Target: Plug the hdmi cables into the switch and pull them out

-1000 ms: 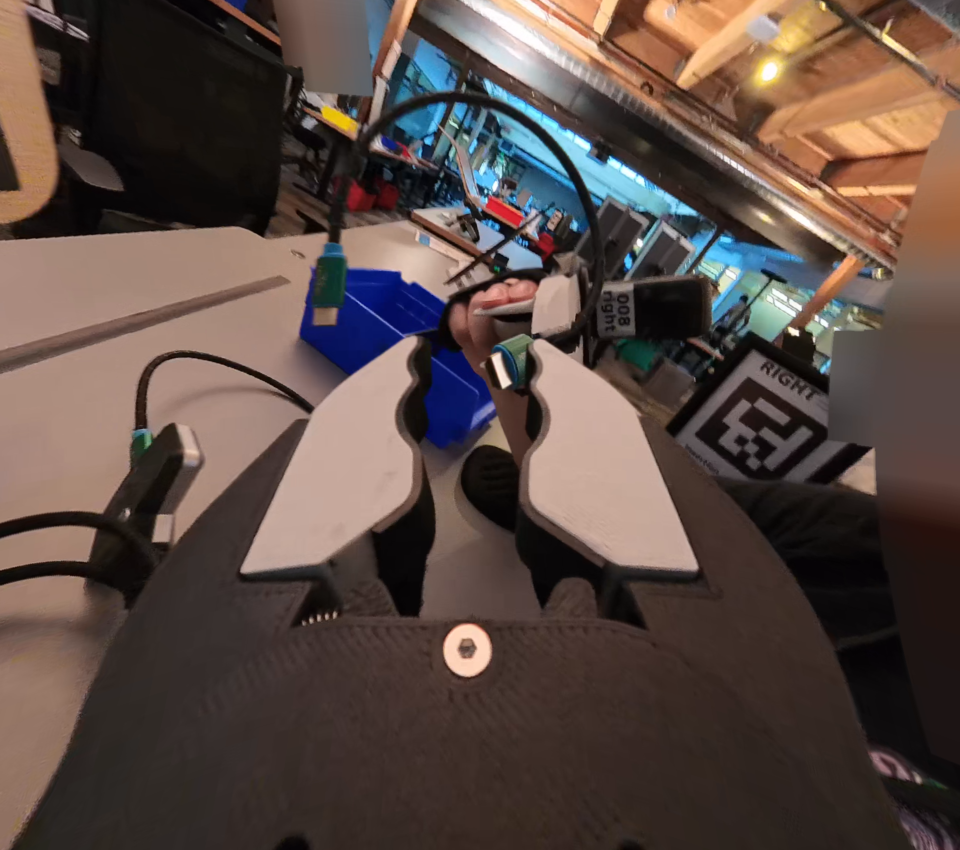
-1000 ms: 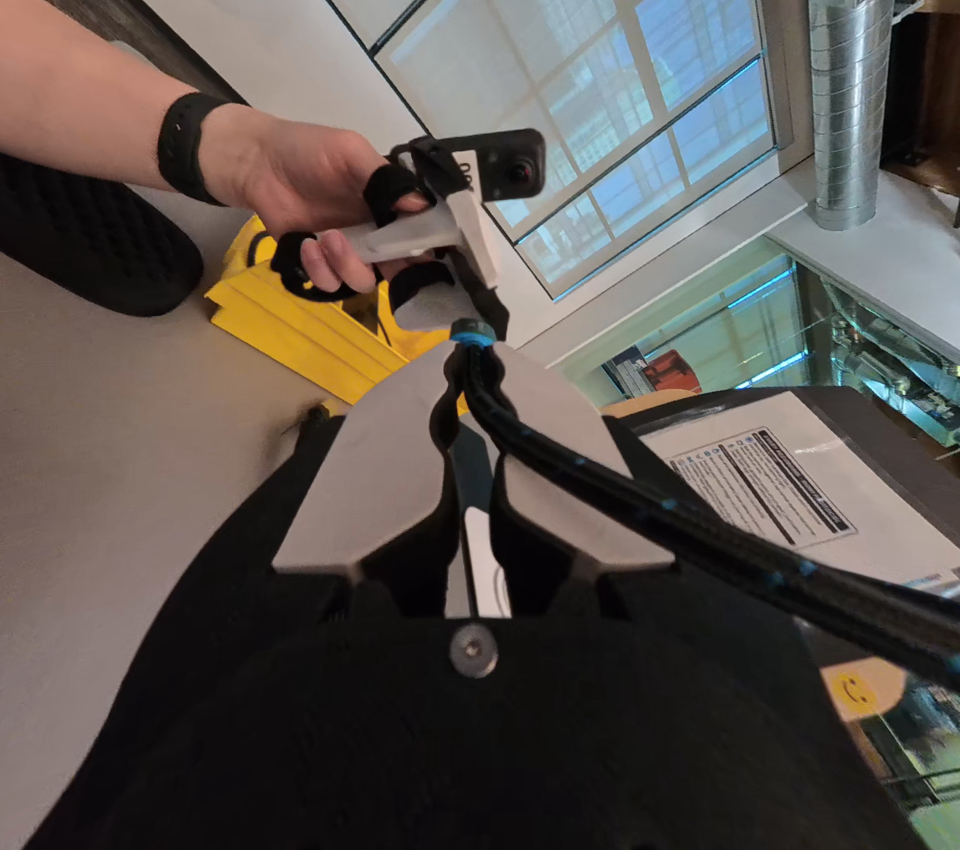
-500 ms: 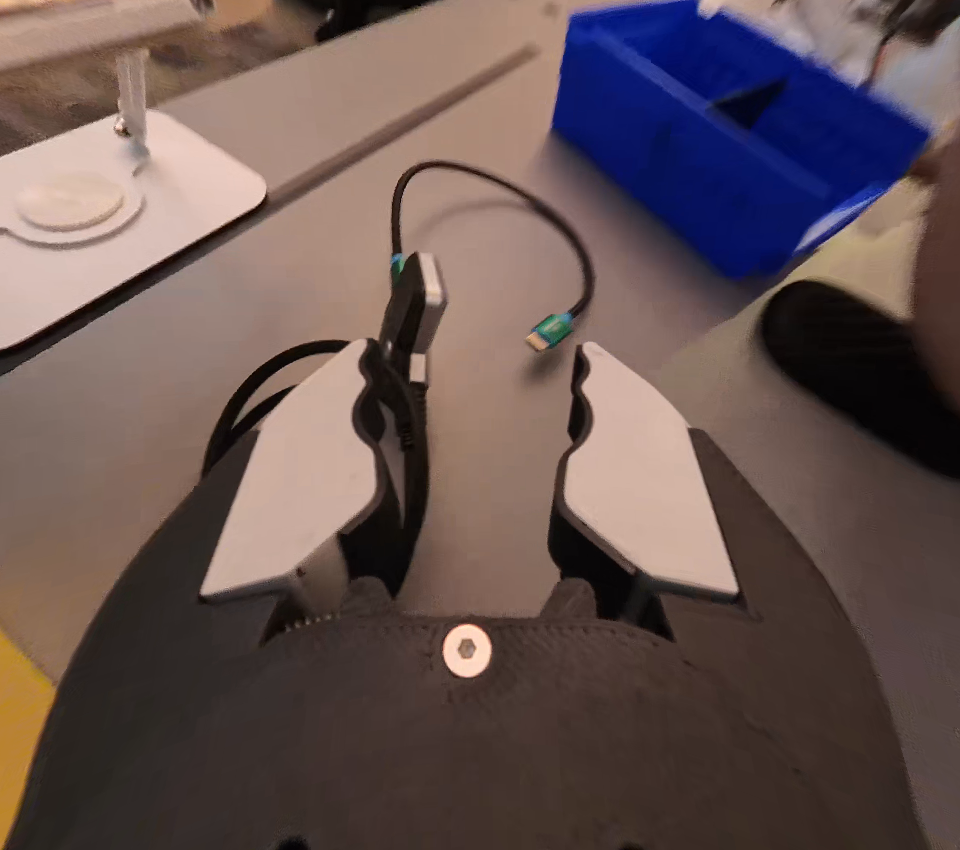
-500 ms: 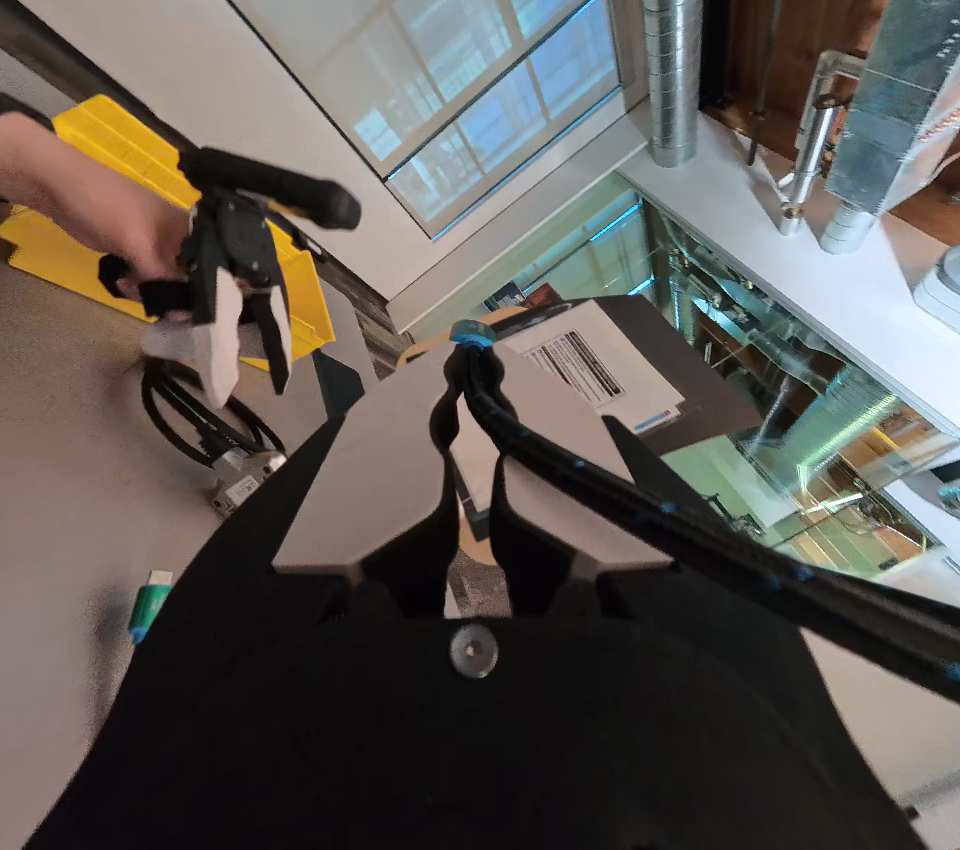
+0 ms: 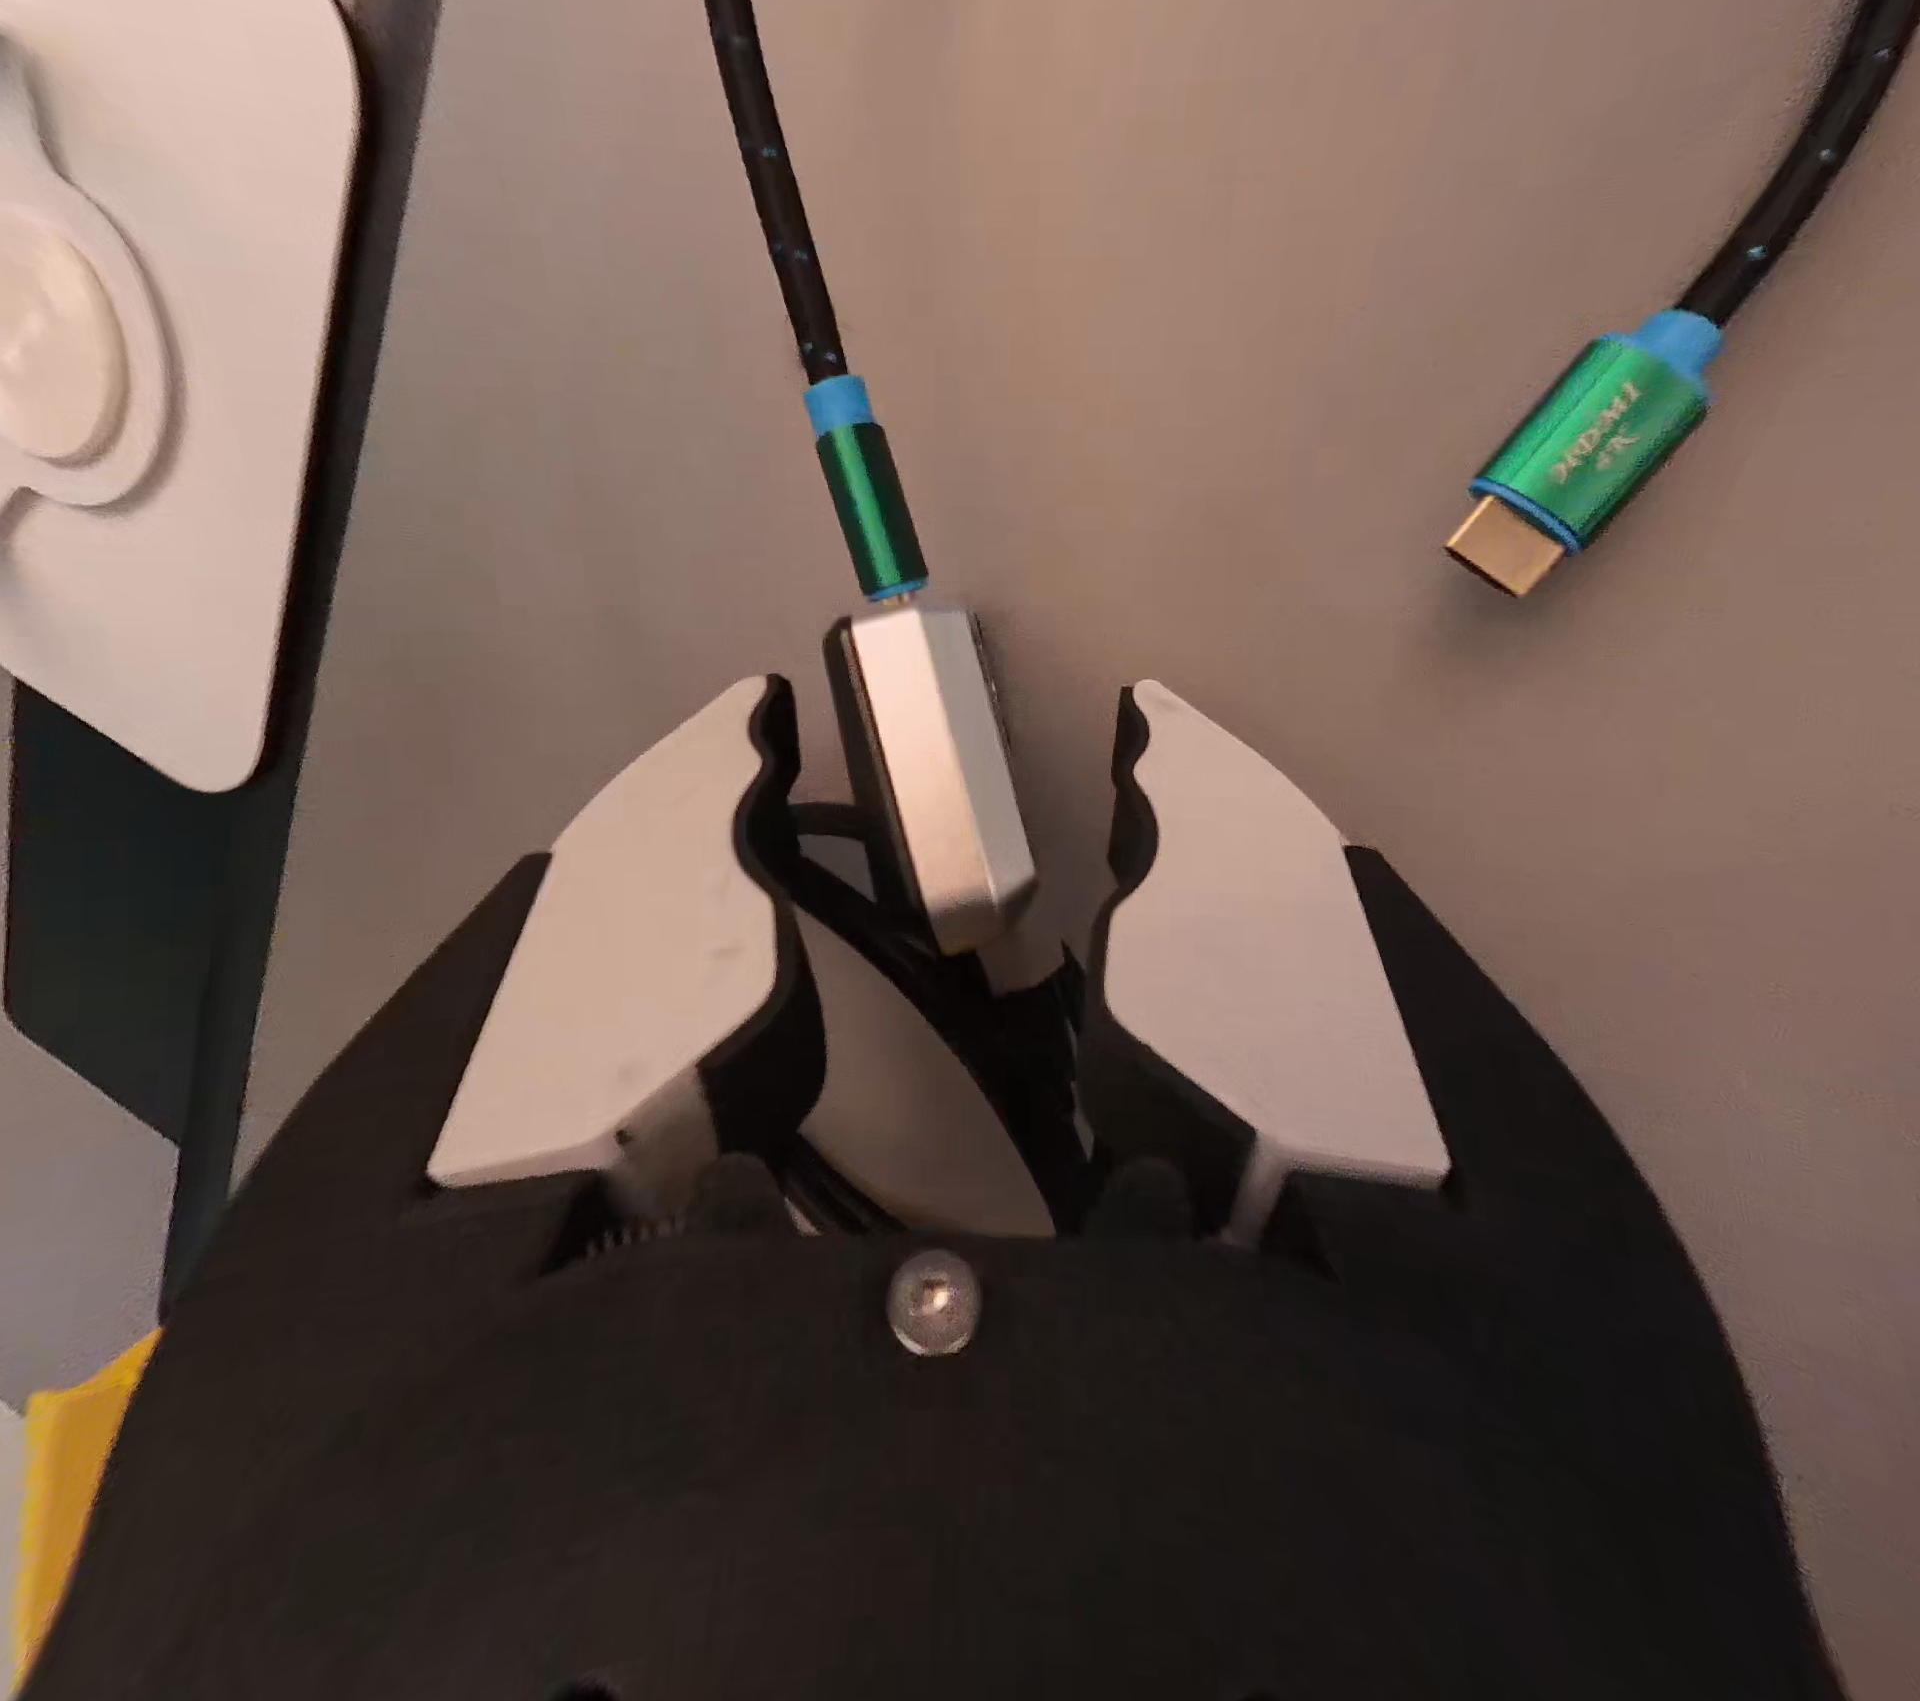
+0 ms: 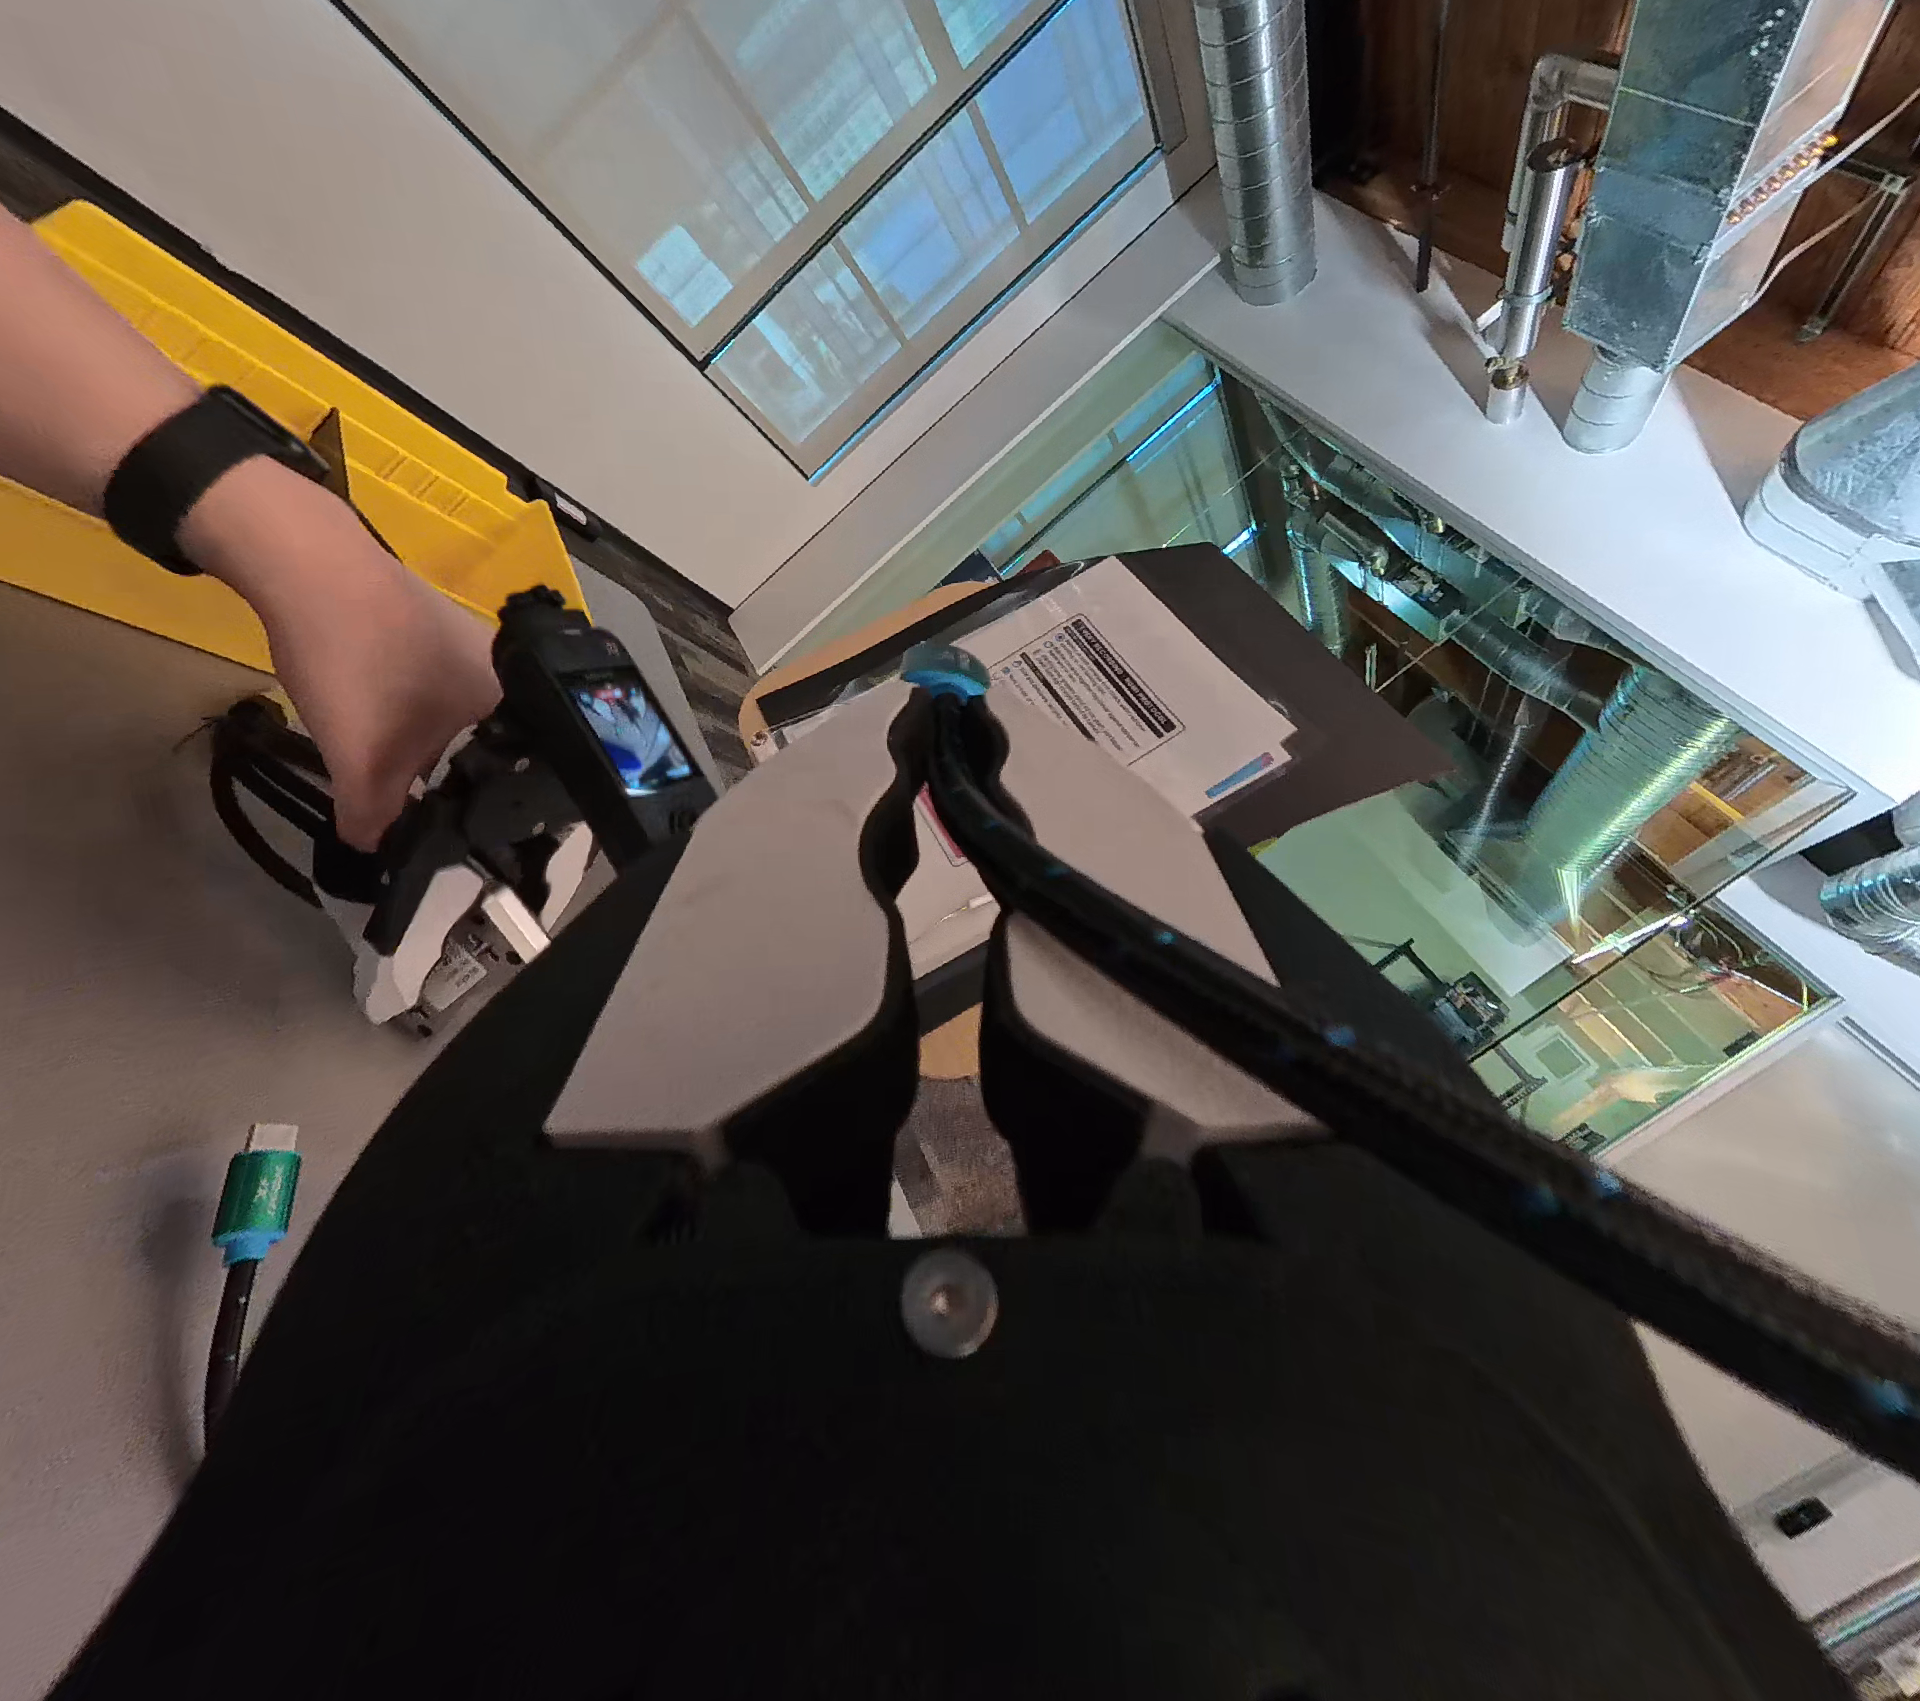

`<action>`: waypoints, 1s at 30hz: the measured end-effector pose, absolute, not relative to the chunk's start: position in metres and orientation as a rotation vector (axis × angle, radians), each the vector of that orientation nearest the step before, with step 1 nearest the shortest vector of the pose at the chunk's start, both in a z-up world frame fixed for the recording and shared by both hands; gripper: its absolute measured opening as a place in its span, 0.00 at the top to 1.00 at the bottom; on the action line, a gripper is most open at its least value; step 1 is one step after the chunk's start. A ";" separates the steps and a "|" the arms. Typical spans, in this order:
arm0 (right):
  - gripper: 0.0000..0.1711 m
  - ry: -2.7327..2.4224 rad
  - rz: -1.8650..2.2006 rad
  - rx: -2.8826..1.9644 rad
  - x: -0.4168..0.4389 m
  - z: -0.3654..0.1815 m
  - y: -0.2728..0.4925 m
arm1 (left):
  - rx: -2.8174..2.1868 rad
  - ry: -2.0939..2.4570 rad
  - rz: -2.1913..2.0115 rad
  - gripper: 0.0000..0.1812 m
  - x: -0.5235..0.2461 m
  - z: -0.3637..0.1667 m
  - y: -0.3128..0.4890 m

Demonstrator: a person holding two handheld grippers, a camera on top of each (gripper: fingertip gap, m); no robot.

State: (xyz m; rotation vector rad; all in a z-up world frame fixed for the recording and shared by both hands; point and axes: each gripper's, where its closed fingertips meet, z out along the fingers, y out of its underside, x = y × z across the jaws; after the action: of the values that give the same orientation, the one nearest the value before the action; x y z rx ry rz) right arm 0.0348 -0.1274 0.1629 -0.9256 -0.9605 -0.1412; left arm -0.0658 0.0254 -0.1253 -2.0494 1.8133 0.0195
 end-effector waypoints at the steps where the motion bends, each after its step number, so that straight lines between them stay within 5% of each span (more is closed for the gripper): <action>1: 0.96 -0.953 -0.139 -0.923 0.037 0.164 -0.128 | -2.072 1.817 0.029 0.69 -0.067 -0.129 0.027; 20: 0.96 -0.899 -0.155 -0.899 0.053 0.175 -0.135 | -2.095 1.838 0.299 0.80 -0.083 -0.149 0.047; 30: 0.96 -0.899 -0.084 -0.890 0.031 0.179 -0.135 | -1.442 1.359 0.044 0.79 -0.075 -0.016 0.046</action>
State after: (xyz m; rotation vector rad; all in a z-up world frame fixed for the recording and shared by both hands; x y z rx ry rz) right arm 0.0312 -0.1347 0.1787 -0.8904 -0.8990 -0.0843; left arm -0.0754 0.0464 -0.0161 -1.4417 1.3586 0.0440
